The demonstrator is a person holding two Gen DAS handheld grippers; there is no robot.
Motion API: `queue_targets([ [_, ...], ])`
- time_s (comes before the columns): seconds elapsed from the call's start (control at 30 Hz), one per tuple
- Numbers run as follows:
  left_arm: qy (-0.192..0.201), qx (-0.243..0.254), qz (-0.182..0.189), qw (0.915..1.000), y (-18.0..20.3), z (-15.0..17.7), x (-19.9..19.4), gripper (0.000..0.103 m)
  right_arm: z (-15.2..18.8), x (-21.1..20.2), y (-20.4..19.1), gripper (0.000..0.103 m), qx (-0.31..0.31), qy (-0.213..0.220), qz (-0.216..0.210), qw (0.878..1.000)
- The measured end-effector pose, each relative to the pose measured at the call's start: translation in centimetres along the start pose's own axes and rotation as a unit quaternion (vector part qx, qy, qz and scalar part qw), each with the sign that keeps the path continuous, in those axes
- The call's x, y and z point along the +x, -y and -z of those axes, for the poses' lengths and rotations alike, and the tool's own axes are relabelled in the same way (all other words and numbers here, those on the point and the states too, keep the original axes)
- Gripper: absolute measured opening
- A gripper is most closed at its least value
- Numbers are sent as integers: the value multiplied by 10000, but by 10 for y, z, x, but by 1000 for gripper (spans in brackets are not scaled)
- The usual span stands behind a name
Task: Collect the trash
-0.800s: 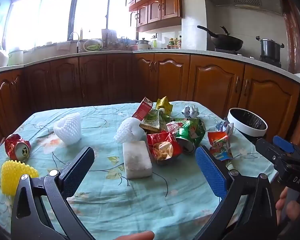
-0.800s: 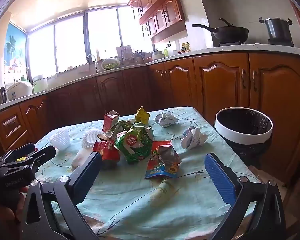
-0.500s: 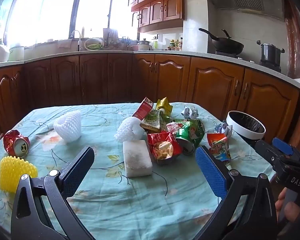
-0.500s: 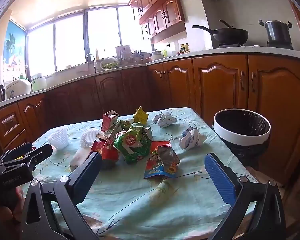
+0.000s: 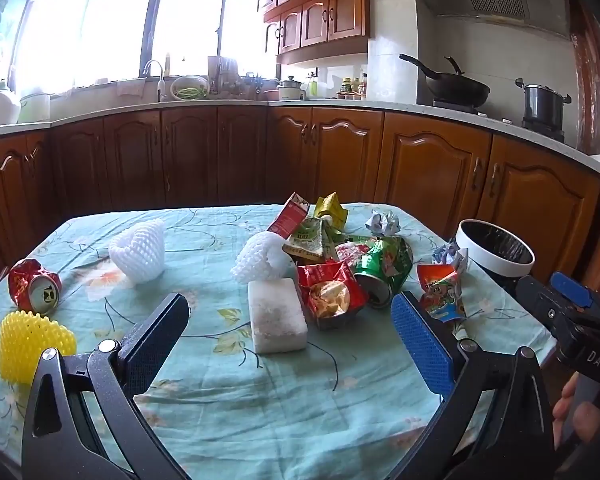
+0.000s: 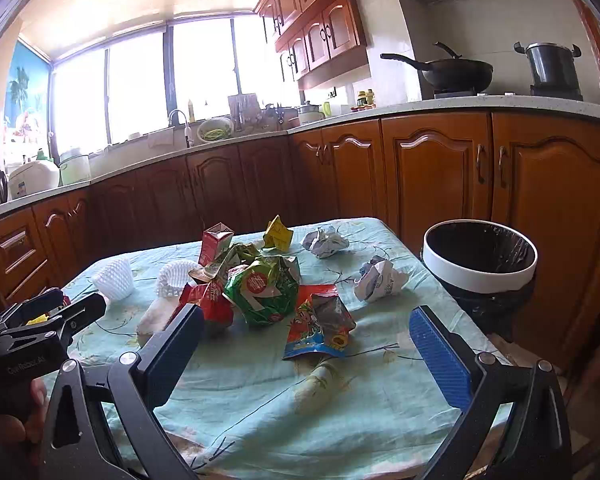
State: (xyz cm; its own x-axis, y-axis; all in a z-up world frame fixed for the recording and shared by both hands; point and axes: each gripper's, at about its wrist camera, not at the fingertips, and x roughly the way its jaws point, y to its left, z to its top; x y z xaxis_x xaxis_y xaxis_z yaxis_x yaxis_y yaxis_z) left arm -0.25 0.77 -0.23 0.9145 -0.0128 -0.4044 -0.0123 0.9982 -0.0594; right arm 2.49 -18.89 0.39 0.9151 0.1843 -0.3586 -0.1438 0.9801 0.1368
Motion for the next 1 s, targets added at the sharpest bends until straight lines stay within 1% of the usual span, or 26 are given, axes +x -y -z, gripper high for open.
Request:
queue_targets([
  [0.3, -35, -61, -97, 9999, -3, 2, 4, 103, 1, 0, -1, 103, -11, 8, -20, 10000],
  [1.0, -45, -14, -154, 9999, -1, 3, 7, 103, 1, 2, -1, 103, 30, -1, -45, 10000],
])
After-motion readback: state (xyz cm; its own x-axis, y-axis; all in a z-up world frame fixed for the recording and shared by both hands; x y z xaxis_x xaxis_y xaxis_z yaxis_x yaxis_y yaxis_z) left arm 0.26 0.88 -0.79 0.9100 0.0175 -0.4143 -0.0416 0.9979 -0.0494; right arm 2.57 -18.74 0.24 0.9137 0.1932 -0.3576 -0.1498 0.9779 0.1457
